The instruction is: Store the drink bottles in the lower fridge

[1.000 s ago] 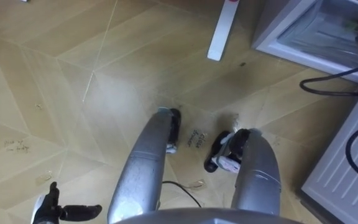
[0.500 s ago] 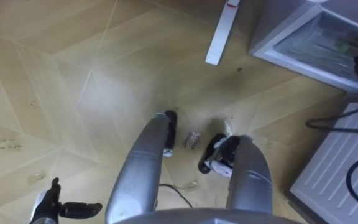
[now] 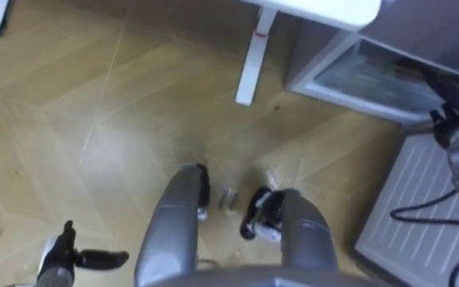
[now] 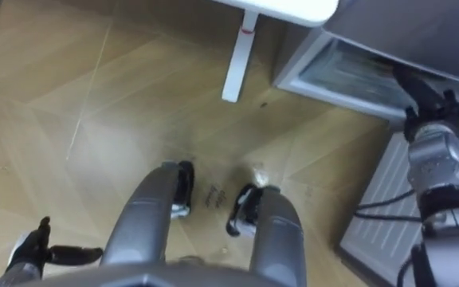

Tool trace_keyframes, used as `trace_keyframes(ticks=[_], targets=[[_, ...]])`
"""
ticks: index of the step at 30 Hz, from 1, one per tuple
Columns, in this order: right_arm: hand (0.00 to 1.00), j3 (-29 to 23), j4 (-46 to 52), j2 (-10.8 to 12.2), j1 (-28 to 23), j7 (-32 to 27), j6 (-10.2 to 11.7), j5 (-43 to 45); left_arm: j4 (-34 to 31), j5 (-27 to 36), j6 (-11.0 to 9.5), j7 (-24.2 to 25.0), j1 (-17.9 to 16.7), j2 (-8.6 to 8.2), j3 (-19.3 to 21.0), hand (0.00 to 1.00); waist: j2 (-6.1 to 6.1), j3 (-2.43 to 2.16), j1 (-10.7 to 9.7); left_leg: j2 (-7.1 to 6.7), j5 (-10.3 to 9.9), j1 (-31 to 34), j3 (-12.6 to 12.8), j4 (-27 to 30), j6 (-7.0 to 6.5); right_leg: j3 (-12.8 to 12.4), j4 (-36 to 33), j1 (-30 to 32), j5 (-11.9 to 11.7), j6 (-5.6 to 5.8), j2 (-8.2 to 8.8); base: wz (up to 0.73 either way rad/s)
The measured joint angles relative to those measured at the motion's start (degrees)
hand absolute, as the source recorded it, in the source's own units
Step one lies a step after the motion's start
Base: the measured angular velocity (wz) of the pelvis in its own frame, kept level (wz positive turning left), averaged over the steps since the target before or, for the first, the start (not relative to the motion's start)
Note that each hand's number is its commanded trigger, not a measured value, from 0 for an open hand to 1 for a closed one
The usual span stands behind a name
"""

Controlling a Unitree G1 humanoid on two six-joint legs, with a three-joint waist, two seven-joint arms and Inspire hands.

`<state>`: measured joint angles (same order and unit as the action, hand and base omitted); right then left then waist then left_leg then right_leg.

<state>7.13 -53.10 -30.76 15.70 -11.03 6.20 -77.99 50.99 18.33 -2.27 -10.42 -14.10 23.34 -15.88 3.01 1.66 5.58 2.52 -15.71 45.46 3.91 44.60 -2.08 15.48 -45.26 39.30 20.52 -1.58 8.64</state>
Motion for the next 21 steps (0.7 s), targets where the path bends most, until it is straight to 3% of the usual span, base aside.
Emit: trace_keyframes(ticks=[7, 10, 15, 21], targets=[[0.00, -0.1, -0.1, 2.1, -1.4, 1.6, 0.0, 0.0, 2.0, 0.0, 1.1, 1.3, 0.2, -0.21, 0.0, 0.00, -0.48, -0.13, -0.8, 0.33, 0.3, -3.2, 2.3, -2.5, 0.02, -2.7, 1.8, -1.3, -1.2, 0.20, -1.04, -0.18], [0.00, -0.1, -1.6, 3.5, -1.5, 2.3, 0.0, 0.0, 2.2, -0.5, 1.4, 2.2, 1.1, -0.72, 0.0, 0.00, -1.58, -0.22, -0.8, 0.73, 0.3, -3.3, 2.3, -2.5, 0.03, -2.9, 2.7, -1.7, -1.7, 0.24, -2.00, -0.06], [0.00, -0.1, -3.1, 4.5, -2.4, 2.6, 0.0, 0.0, 2.0, -0.5, 1.9, 2.2, 1.2, -1.54, 0.0, 0.00, -3.05, -0.10, -0.7, 0.65, 0.2, -4.3, 2.7, -2.9, -0.09, -3.2, 2.8, -2.5, -1.6, 0.44, -1.74, 0.00], [0.00, 0.0, -4.9, 6.0, -2.4, 2.4, -0.1, 0.9, 2.6, -0.5, 2.0, 2.3, 1.3, -2.86, 0.1, 0.00, -3.19, -0.05, -0.4, 0.64, 0.2, -4.9, 3.4, -3.3, -0.06, -3.6, 2.6, -2.5, -1.4, 0.37, -1.71, -0.03]])
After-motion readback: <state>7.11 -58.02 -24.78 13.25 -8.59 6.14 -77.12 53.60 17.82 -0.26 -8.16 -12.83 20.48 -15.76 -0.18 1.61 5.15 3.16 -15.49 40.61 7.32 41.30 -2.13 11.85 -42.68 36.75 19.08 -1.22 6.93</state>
